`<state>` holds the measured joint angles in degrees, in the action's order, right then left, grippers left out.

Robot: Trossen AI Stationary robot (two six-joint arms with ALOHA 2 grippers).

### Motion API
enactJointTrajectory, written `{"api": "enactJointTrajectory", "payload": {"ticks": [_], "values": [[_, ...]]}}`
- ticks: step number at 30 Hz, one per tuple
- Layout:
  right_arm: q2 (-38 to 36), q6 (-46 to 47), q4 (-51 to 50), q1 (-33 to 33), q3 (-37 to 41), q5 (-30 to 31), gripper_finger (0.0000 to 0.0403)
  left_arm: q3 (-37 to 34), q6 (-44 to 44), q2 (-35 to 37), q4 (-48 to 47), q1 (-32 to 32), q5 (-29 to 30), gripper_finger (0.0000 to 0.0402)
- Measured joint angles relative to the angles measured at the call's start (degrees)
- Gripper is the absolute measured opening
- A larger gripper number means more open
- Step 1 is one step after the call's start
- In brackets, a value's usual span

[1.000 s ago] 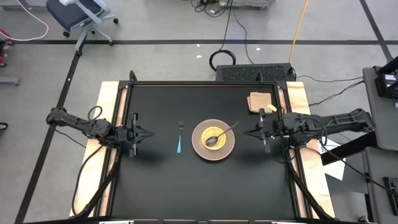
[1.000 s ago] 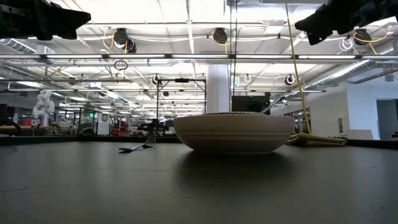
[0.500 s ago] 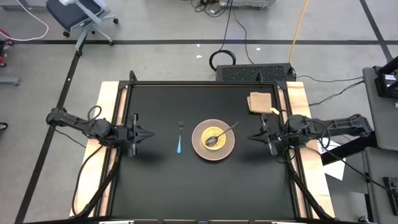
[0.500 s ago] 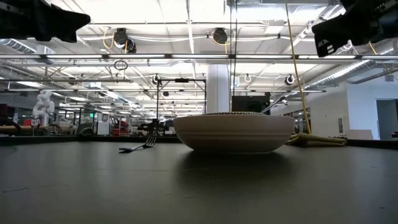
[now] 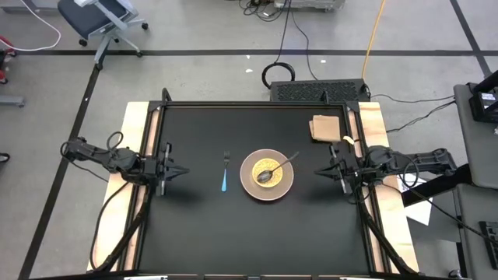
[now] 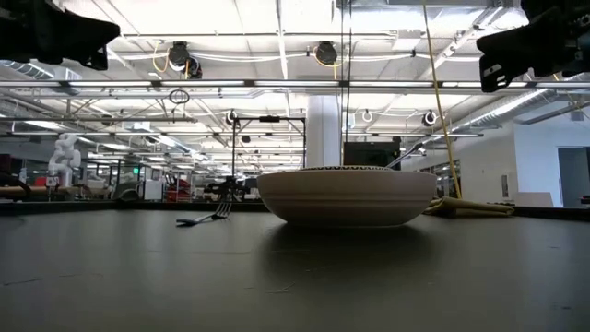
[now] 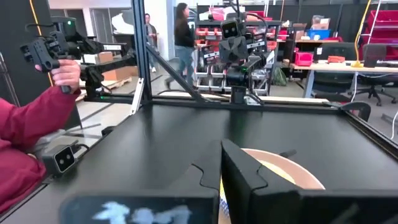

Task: Set table place
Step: Return to Home Position

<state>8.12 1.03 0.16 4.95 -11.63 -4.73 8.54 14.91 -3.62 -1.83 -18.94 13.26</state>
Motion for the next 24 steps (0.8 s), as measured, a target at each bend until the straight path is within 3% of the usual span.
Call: {"api": "enactJointTrajectory", "payload": {"ticks": [6,12,24], "values": [[-1.6,1.6,0.9,0.0,2.3,0.0,0.0,-1.3,1.2,2.3,-0.1,0.0,-0.5,0.0028],[-1.7,2.2,2.2,0.0,4.6,-0.1,0.0,-3.4,1.8,3.0,-0.2,0.0,-5.7,0.0028],[-1.8,3.0,4.3,0.0,6.2,-0.1,0.0,-3.7,2.9,3.0,-0.3,0.0,-3.3,0.0028]]}}
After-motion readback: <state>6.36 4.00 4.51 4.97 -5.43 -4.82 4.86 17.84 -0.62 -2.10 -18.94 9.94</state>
